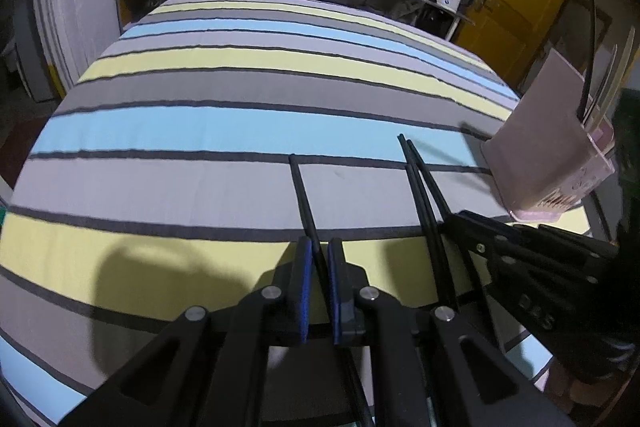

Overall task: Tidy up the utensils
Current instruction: 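Close the right tool on a black chopstick while the left tool grasps another, then lift the black chopsticks with both tools and carry them above the basket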

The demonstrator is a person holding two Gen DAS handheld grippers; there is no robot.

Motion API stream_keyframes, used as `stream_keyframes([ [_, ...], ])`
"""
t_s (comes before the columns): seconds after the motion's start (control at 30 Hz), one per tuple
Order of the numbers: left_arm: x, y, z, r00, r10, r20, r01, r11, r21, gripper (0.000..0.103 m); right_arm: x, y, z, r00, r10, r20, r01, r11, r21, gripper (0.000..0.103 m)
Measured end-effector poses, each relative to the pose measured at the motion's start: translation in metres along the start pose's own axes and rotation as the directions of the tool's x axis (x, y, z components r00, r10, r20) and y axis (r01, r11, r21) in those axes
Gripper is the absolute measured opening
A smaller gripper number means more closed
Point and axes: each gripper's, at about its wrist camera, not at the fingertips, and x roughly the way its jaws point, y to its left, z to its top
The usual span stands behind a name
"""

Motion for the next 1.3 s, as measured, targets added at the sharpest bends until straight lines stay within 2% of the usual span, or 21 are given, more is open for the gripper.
stream_keyframes([
  [0.23, -0.005, 0.000, 0.003, 0.999, -0.023, -0.029, 0.023, 1.000, -0.006, 0.006, -0.032, -0.006, -0.015, 0.997, 0.050, 0.060, -0.052, 0.998, 0.022, 0.005],
  [0.53, -0.060, -0.009, 0.004, 0.994, -0.094, 0.058, 0.094, 0.996, 0.002, 0.005, -0.081, -0.015, -0.026, 0.984, 0.097, 0.146, -0.103, 0.994, 0.035, 0.005],
  [0.87, -0.133, -0.021, 0.010, 0.972, -0.168, 0.162, 0.161, 0.985, 0.057, 0.005, -0.140, -0.021, -0.034, 0.959, 0.127, 0.253, -0.141, 0.989, 0.038, 0.005],
  [1.17, -0.159, -0.041, 0.015, 0.956, -0.214, 0.199, 0.196, 0.975, 0.106, 0.005, -0.178, -0.032, -0.042, 0.936, 0.113, 0.333, -0.140, 0.988, 0.060, 0.005],
  [1.3, -0.161, -0.051, 0.018, 0.950, -0.244, 0.193, 0.225, 0.967, 0.116, 0.005, -0.191, -0.042, -0.050, 0.930, 0.096, 0.354, -0.133, 0.988, 0.083, 0.005],
])
